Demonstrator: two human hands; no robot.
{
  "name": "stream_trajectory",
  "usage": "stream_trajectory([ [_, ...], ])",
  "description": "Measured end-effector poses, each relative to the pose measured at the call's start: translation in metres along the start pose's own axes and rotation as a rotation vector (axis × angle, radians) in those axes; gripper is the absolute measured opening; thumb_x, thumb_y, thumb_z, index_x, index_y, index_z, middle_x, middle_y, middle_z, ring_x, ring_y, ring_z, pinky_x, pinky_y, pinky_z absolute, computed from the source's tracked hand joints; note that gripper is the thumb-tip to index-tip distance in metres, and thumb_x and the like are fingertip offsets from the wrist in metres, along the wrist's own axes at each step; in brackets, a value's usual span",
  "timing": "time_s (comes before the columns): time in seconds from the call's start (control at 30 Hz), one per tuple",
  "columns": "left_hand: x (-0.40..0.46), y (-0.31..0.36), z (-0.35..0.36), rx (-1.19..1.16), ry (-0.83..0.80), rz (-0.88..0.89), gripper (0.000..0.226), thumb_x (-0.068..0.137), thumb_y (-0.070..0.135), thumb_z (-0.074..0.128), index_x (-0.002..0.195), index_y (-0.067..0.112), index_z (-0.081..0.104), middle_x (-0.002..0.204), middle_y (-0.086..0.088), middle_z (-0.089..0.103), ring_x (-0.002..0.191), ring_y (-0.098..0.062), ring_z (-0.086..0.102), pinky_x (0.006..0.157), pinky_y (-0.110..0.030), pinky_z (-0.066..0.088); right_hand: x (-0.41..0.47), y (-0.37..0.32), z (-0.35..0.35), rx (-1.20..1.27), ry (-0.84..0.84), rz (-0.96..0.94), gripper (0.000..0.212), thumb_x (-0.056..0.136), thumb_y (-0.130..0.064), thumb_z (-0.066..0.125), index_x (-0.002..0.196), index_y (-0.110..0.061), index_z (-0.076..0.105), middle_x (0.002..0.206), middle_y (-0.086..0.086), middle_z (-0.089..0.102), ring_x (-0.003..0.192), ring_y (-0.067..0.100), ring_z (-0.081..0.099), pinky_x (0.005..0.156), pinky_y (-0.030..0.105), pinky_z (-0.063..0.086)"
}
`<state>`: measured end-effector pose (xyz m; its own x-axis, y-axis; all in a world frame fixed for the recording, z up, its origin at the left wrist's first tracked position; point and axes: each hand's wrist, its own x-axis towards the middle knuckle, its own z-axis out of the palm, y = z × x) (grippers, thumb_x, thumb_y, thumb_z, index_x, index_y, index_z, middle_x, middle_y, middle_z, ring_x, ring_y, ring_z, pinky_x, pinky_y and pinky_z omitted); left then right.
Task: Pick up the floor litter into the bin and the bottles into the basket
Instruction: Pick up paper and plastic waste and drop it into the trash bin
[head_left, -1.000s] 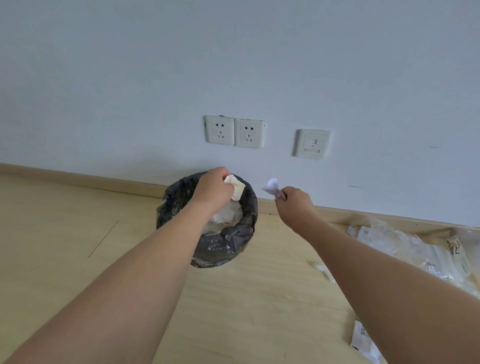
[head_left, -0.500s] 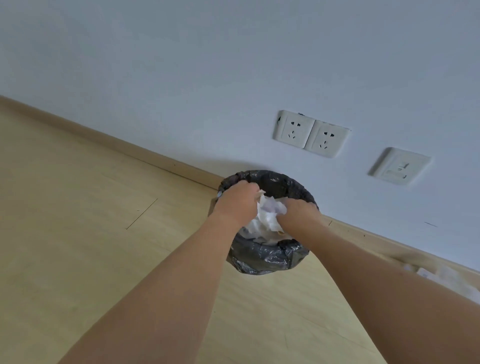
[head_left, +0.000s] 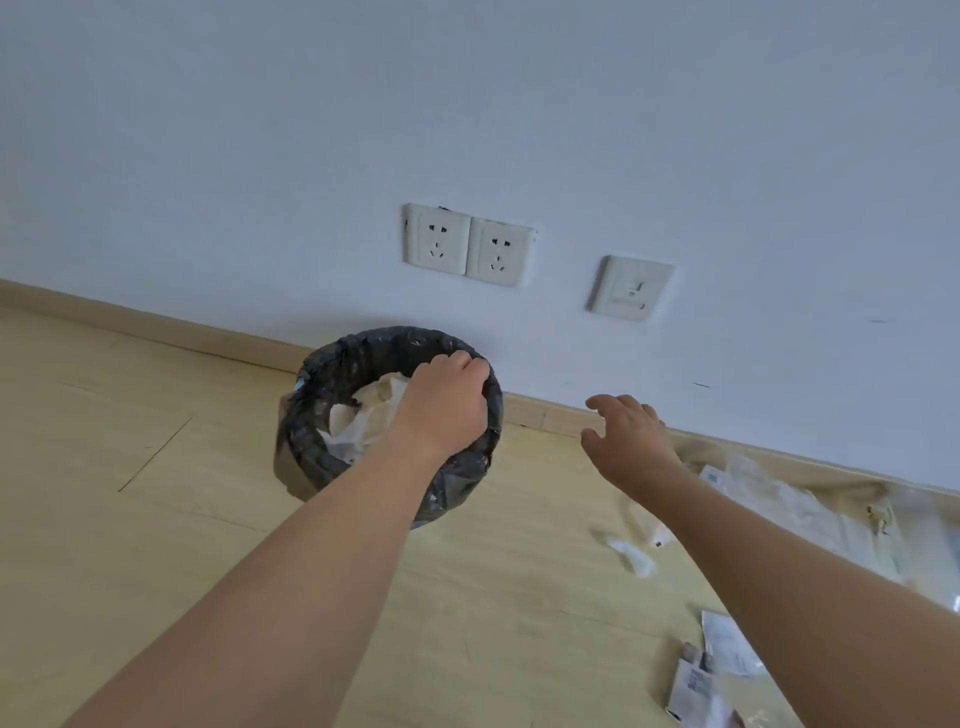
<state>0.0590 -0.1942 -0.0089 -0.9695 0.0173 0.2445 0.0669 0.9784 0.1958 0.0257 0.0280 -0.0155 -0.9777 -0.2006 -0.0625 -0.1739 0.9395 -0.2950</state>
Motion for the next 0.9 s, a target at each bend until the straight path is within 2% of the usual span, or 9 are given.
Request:
stream_trajectory([
  [0.13,0.0,0.09,0.04,-0.174,-0.048,0.097,0.016,0.092,0.016,0.043,0.102,0.011,0.055,0.102,-0.004,0.054,0.089,-0.026,0.053,0.074,-0.038,0.043,-0.024,0.098,0.0,0.038,-0.066,0.159,0.045,0.091,-0.025,0.05,0.135,-0.021,0.047,0.135,0.002,0.051,0.125,0.023,0.045,0.106,0.036,0.035],
  [0.2,-0.006,0.131,0.071,-0.197,-0.174,0.148,0.025,0.092,0.016,0.044,0.113,0.012,0.056,0.113,-0.004,0.054,0.097,-0.027,0.055,0.078,-0.038,0.046,-0.036,0.144,0.007,0.074,-0.1,0.233,0.044,0.089,-0.024,0.051,0.133,-0.02,0.049,0.132,0.004,0.053,0.121,0.023,0.049,0.102,0.038,0.041],
  [0.3,-0.017,0.176,0.123,-0.125,-0.468,0.197,0.038,0.093,0.017,0.046,0.131,0.019,0.049,0.128,-0.002,0.048,0.108,-0.027,0.056,0.084,-0.038,0.048,-0.052,0.199,0.031,0.102,-0.166,0.322,0.043,0.088,-0.022,0.051,0.132,-0.02,0.05,0.128,0.005,0.054,0.115,0.023,0.053,0.096,0.035,0.044],
  [0.37,-0.024,0.193,0.156,-0.083,-0.615,0.178,0.043,0.093,0.017,0.047,0.136,0.022,0.046,0.131,-0.003,0.046,0.111,-0.029,0.056,0.086,-0.038,0.047,-0.06,0.22,0.055,0.119,-0.211,0.363,0.043,0.088,-0.021,0.051,0.131,-0.018,0.051,0.127,0.004,0.055,0.113,0.023,0.054,0.095,0.033,0.044],
  [0.47,-0.028,0.204,0.2,-0.019,-0.747,0.122,0.044,0.093,0.016,0.046,0.137,0.02,0.044,0.133,-0.006,0.041,0.114,-0.031,0.055,0.09,-0.039,0.047,-0.055,0.235,0.09,0.194,-0.241,0.393,0.044,0.09,-0.025,0.05,0.133,-0.02,0.049,0.13,0.001,0.053,0.112,0.019,0.055,0.097,0.035,0.044],
  [0.53,-0.029,0.204,0.218,0.036,-0.766,0.105,0.04,0.092,0.015,0.046,0.132,0.018,0.045,0.131,-0.007,0.039,0.11,-0.032,0.055,0.087,-0.041,0.049,-0.04,0.234,0.104,0.213,-0.227,0.373,0.043,0.092,-0.029,0.048,0.134,-0.021,0.048,0.132,0.001,0.052,0.115,0.019,0.055,0.095,0.034,0.044],
  [0.67,-0.027,0.197,0.237,0.11,-0.677,0.149,0.032,0.095,0.012,0.044,0.127,0.014,0.045,0.125,-0.007,0.039,0.106,-0.029,0.054,0.076,-0.039,0.046,-0.008,0.22,0.124,0.199,-0.135,0.319,0.044,0.095,-0.032,0.046,0.136,-0.015,0.043,0.134,0.006,0.046,0.121,0.025,0.047,0.094,0.035,0.04],
  [0.8,-0.037,0.181,0.243,0.09,-0.69,0.129,0.024,0.1,0.017,0.04,0.123,0.01,0.046,0.122,-0.009,0.048,0.111,-0.031,0.055,0.084,-0.041,0.046,0.004,0.209,0.144,0.154,-0.146,0.353,0.048,0.093,-0.037,0.052,0.133,-0.012,0.04,0.132,0.009,0.041,0.121,0.029,0.044,0.097,0.037,0.039],
  [0.9,-0.05,0.168,0.242,0.002,-0.672,0.038,0.021,0.099,0.019,0.04,0.118,0.012,0.048,0.118,-0.008,0.052,0.108,-0.03,0.058,0.082,-0.038,0.045,0.001,0.205,0.154,0.153,-0.141,0.389,0.036,0.091,-0.027,0.051,0.122,-0.011,0.044,0.125,0.008,0.045,0.117,0.028,0.045,0.094,0.036,0.039],
])
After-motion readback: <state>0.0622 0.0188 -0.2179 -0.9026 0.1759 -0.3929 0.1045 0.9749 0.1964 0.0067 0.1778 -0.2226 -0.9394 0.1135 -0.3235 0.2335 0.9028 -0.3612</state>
